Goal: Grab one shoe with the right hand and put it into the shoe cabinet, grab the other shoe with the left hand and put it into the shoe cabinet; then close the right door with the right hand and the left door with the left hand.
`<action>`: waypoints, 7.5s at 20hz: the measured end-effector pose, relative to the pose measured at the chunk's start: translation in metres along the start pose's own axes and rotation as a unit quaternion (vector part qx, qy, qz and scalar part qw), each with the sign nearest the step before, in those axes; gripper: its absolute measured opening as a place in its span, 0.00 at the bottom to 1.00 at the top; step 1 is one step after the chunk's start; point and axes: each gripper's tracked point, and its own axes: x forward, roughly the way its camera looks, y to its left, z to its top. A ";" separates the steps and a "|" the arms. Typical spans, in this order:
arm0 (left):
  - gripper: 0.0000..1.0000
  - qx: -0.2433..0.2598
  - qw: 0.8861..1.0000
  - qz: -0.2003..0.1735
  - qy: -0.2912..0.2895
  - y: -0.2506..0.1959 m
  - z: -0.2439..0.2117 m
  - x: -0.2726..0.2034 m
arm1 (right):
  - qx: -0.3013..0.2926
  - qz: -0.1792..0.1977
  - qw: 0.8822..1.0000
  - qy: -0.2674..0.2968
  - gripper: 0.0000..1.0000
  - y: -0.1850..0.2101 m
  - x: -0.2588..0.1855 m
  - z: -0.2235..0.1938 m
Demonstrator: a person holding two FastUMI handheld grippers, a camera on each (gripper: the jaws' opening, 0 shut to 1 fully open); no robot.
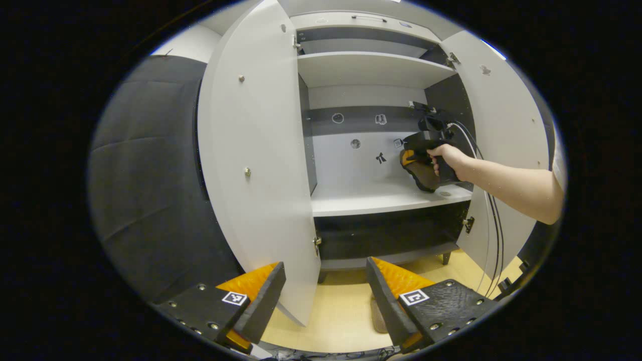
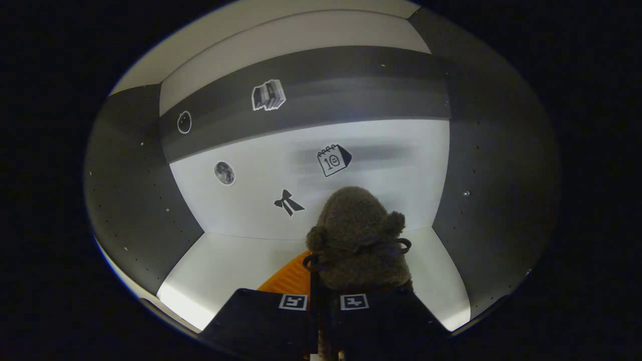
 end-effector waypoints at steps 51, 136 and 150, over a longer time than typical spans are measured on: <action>0.94 0.119 0.932 -0.268 0.214 -0.133 -0.260 0.112 | 0.007 -0.056 0.997 0.055 0.94 -0.024 -0.419 -0.286; 0.06 -0.040 0.991 -0.029 0.121 -0.133 -0.057 0.553 | 0.060 -0.116 0.987 -0.097 0.93 -0.331 -0.363 -0.134; 0.95 -0.006 0.990 -0.063 0.123 -0.117 -0.041 0.457 | 0.081 -0.123 0.984 -0.103 0.93 -0.335 -0.375 -0.136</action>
